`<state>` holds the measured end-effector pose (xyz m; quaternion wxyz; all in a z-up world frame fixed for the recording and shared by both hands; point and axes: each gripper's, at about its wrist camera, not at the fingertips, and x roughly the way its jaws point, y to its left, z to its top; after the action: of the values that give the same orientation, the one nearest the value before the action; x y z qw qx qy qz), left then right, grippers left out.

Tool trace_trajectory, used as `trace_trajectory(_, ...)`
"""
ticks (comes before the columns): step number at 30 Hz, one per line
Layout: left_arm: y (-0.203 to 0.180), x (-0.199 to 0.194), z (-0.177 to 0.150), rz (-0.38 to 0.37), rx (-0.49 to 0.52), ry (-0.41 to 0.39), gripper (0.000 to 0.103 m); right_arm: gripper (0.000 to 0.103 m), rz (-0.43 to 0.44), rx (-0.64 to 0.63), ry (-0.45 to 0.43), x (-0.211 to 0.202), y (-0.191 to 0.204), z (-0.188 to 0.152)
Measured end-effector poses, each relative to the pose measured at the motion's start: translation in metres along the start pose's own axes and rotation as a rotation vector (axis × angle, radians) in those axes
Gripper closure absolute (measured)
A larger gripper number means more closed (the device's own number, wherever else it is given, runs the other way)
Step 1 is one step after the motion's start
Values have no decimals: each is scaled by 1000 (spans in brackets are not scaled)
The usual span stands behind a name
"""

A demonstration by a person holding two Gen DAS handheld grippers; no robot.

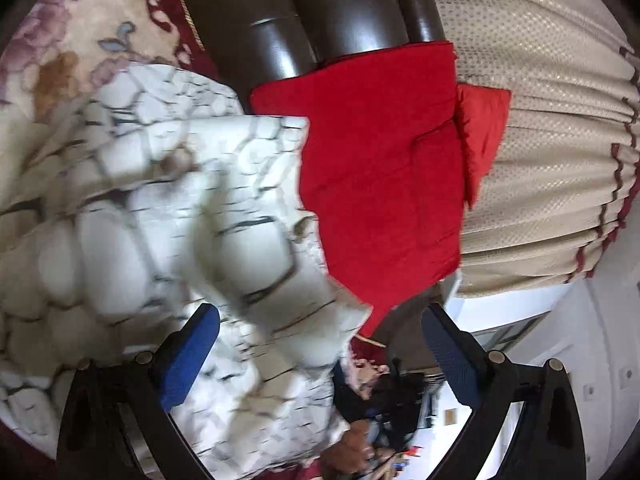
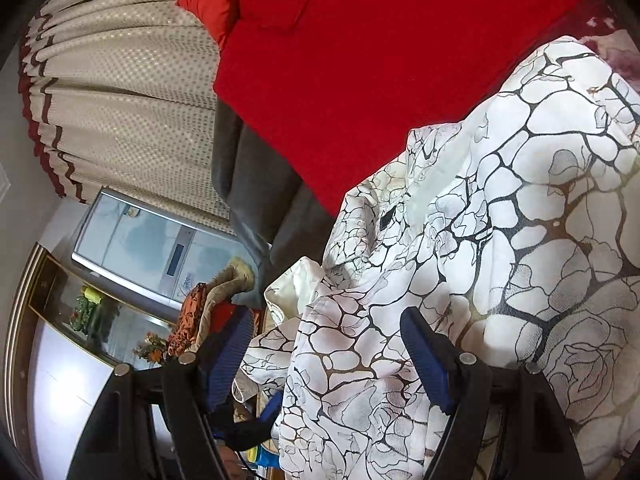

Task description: Fold large clothes

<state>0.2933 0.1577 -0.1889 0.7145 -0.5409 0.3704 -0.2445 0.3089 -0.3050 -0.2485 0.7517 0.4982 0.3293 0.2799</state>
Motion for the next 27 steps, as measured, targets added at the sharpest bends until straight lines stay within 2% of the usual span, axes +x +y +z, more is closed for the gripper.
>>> trace_trajectory(1, -3, 2, 2, -9, -4, 1, 3, 25, -4, -3, 4, 0, 1, 0)
trace_trajectory(4, -18, 11, 14, -21, 3, 0, 14, 25, -8, -4, 9, 1, 1, 1)
trace_trajectory(5, -23, 13, 21, -12, 16, -16, 26, 26, -8, -2, 10, 1, 0, 2)
trace_trajectory(6, -29, 13, 33, 19, 40, -53, 36, 26, -9, 0, 11, 1, -1, 2)
trace_trajectory(8, -32, 6, 60, 133, 88, -158, 46, 26, -7, 9, 10, 0, -2, 3)
trace_trajectory(9, -29, -2, 72, 194, 82, -216, 48, 26, -8, 15, 9, 0, -3, 4)
trace_trajectory(10, -20, -14, 84, 249, 29, -279, 48, 26, -7, 18, 8, -1, -4, 5)
trace_trajectory(11, -13, -21, 90, 251, -17, -298, 48, 26, -7, 23, 7, -2, -5, 6)
trace_trajectory(12, -8, -28, 94, 229, -49, -292, 48, 26, -6, 26, 6, -2, -6, 6)
trace_trajectory(14, -14, -33, 94, 227, -16, -256, 46, 26, -7, 31, 10, -2, -7, 9)
trace_trajectory(16, -28, -27, 90, 293, 58, -201, 33, 26, -10, 31, 10, -1, -8, 10)
trace_trajectory(17, -31, -21, 89, 317, 72, -170, 21, 26, -13, 33, 11, -1, -9, 11)
trace_trajectory(18, -34, -13, 90, 342, 90, -130, 19, 26, -14, 34, 11, 0, -9, 12)
trace_trajectory(23, -41, 33, 87, 479, 191, 13, 17, 26, -8, 40, 3, -4, -10, 12)
trace_trajectory(25, -44, 53, 78, 558, 280, 61, 17, 25, 9, 51, -23, -10, -12, 14)
trace_trajectory(27, -48, 70, 63, 648, 414, 81, 17, 26, 41, 38, -61, -19, -9, 17)
